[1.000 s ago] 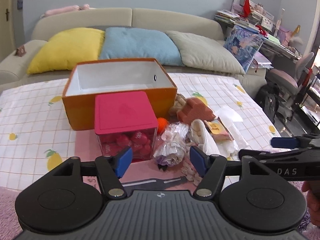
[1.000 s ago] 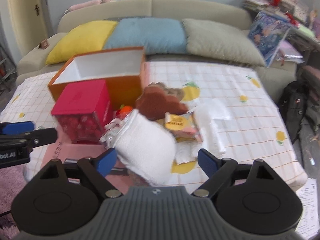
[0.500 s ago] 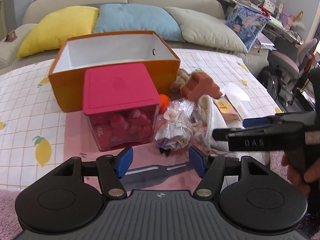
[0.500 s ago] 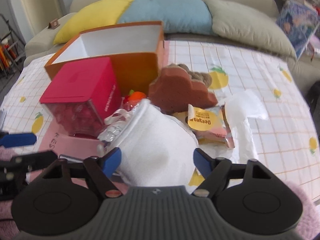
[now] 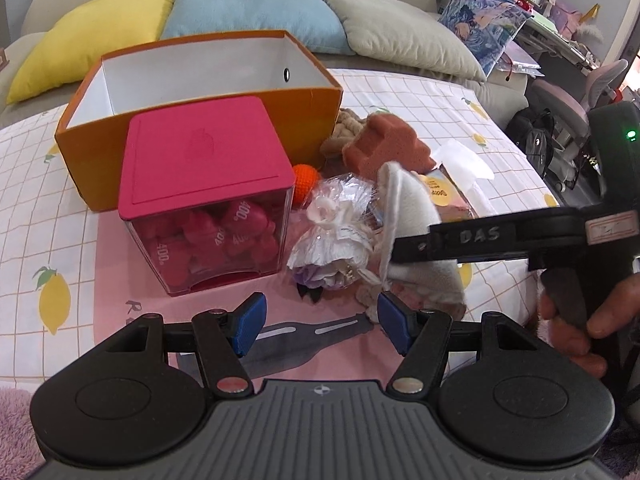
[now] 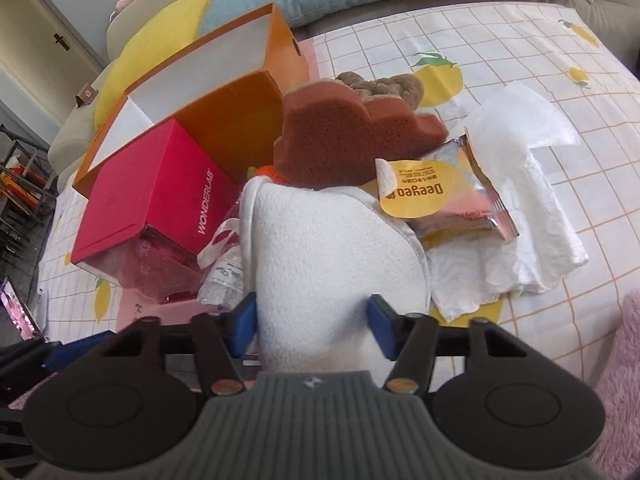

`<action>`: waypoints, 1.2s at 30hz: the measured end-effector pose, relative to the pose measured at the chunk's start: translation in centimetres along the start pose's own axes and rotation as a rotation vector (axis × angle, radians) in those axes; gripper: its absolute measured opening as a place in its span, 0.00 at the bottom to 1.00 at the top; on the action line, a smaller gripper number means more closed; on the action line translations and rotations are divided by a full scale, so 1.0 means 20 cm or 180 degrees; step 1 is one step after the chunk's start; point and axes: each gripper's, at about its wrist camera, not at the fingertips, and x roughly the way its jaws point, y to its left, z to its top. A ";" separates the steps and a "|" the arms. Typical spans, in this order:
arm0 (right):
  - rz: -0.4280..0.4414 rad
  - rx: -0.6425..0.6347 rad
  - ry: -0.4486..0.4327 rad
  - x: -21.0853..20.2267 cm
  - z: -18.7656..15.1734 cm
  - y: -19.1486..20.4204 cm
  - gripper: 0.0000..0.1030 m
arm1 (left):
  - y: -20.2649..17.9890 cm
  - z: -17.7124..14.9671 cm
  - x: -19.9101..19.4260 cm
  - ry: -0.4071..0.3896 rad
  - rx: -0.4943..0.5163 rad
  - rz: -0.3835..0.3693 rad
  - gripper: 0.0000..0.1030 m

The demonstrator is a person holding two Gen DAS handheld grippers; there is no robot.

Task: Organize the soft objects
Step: 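Grasp the white terry towel roll with the right tool while the left tool approaches the pink knitted toy, then grasp the pink knitted toy with the left tool while the right tool lifts the towel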

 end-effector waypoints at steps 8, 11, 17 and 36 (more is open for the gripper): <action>0.0105 0.0223 -0.0040 -0.16 0.00 -0.07 0.36 | -0.02 0.03 0.03 -0.0003 0.0062 -0.0233 0.73; 0.0129 0.0290 -0.0053 -0.23 0.00 -0.09 0.40 | -0.05 0.04 0.03 -0.0044 0.0164 -0.0391 0.73; 0.0087 0.0443 0.0008 -0.26 -0.03 -0.16 0.40 | -0.12 0.03 0.07 0.0019 0.0286 -0.0536 0.73; -0.0166 0.0441 -0.0285 -0.47 -0.06 -0.26 0.53 | -0.49 0.08 0.09 -0.0280 0.1047 -0.1355 0.57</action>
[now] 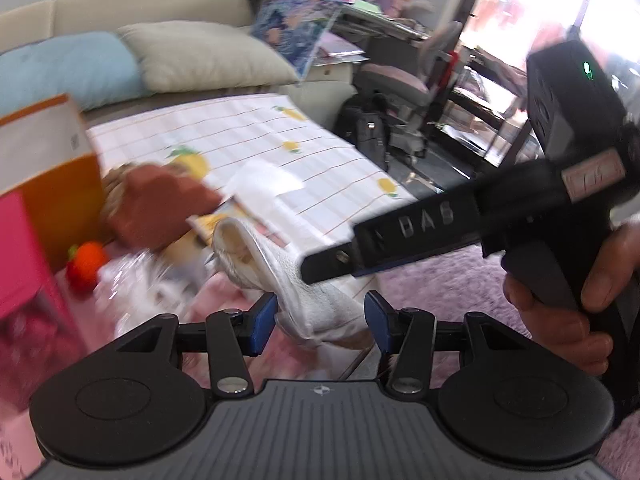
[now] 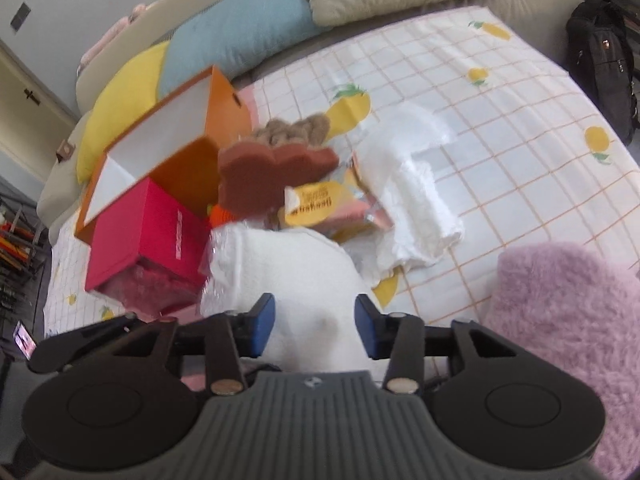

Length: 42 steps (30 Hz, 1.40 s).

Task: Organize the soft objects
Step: 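Grasp the pink knitted toy with the left tool while the right tool lifts the towel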

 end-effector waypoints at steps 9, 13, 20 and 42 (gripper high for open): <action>-0.0055 -0.0003 0.0087 0.08 0.04 -0.07 0.69 | -0.12 0.02 0.06 0.0222 0.0263 0.0053 0.57; -0.0195 0.0026 0.0197 0.18 0.02 -0.16 0.65 | -0.06 -0.03 0.00 0.0359 0.0171 0.0563 0.63; -0.0478 -0.0028 0.0457 0.33 0.02 -0.22 0.63 | 0.10 -0.05 0.02 0.0494 -0.0683 0.0650 0.76; -0.0673 -0.0731 0.0482 0.23 0.01 -0.08 0.14 | 0.11 -0.10 -0.02 0.0622 -0.0771 0.0793 0.22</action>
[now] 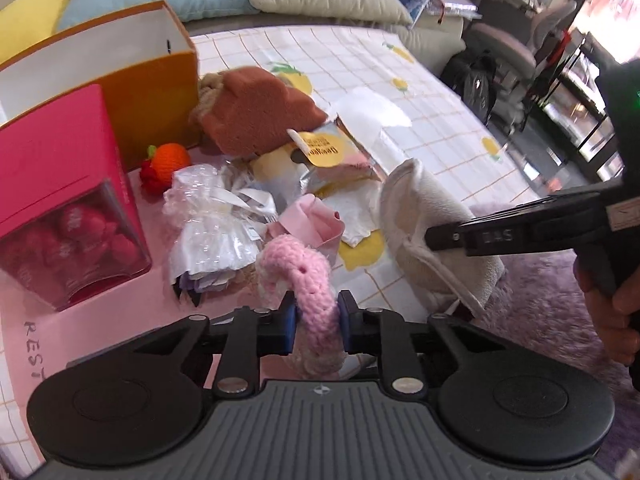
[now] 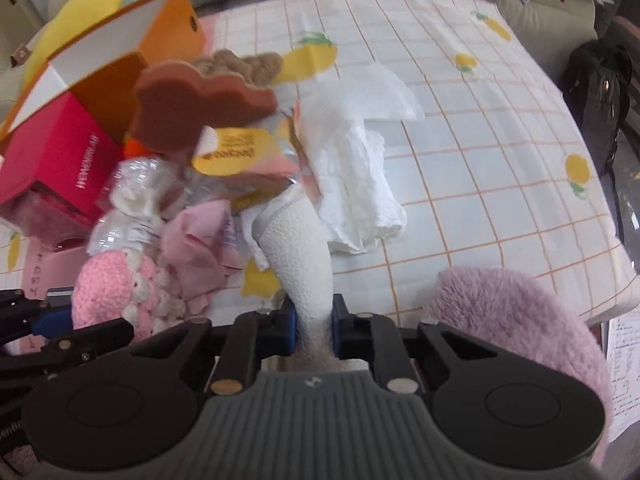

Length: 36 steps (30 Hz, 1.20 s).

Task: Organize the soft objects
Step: 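Grasp the pink knitted toy with the left tool while the right tool lifts the towel, then carry the towel and knitted toy with both tools over the orange box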

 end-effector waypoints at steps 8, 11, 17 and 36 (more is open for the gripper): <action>0.0312 -0.0133 -0.0402 -0.29 0.07 0.17 0.13 | 0.11 0.01 -0.33 -0.0535 -0.0211 -0.0131 0.22; 0.0451 -0.0274 -0.0553 -0.35 0.14 0.28 0.13 | 0.19 0.05 -0.44 -0.0784 -0.0310 -0.0038 0.22; 0.0692 -0.0589 -0.0793 -0.40 0.32 0.55 0.13 | 0.36 0.14 -0.60 -0.1167 -0.0454 0.0312 0.22; 0.0812 -0.0881 -0.1101 -0.14 1.03 1.08 0.13 | 0.83 0.58 -0.49 -0.1315 -0.0620 0.0671 0.17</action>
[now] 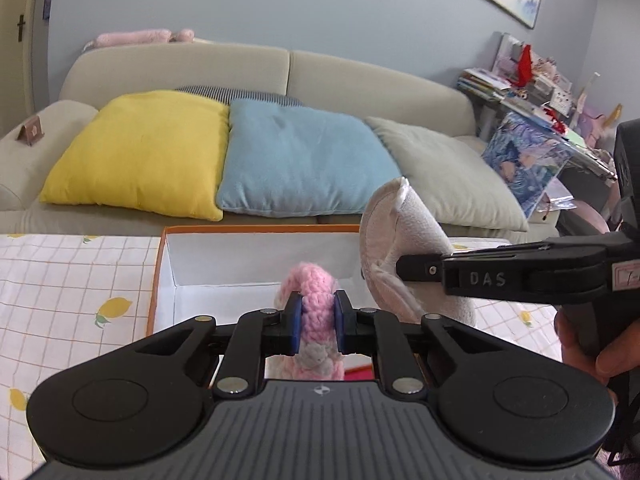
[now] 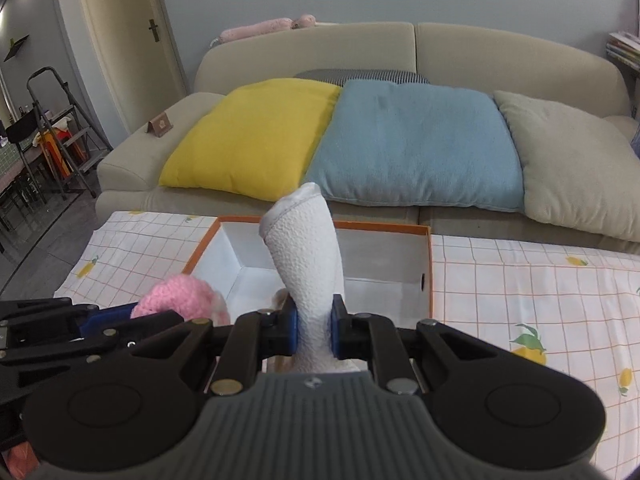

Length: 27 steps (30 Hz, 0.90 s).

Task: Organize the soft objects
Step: 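Carry the towel and knitted toy with both tools over the orange box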

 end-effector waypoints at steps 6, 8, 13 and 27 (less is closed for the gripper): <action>-0.0087 -0.0010 0.0202 0.27 0.03 -0.05 0.13 | 0.08 0.02 0.21 0.0228 -0.0010 -0.0011 0.17; -0.0128 0.0001 0.0285 0.35 0.02 -0.08 0.13 | 0.09 0.02 0.27 0.0306 0.0006 -0.0015 0.16; -0.0136 -0.0014 0.0535 0.52 -0.02 -0.12 0.13 | 0.11 0.02 0.38 0.0444 0.0093 -0.0041 0.16; -0.0259 -0.0090 0.0808 0.65 -0.13 -0.24 0.34 | 0.09 0.02 0.58 0.0451 -0.0060 -0.0272 0.15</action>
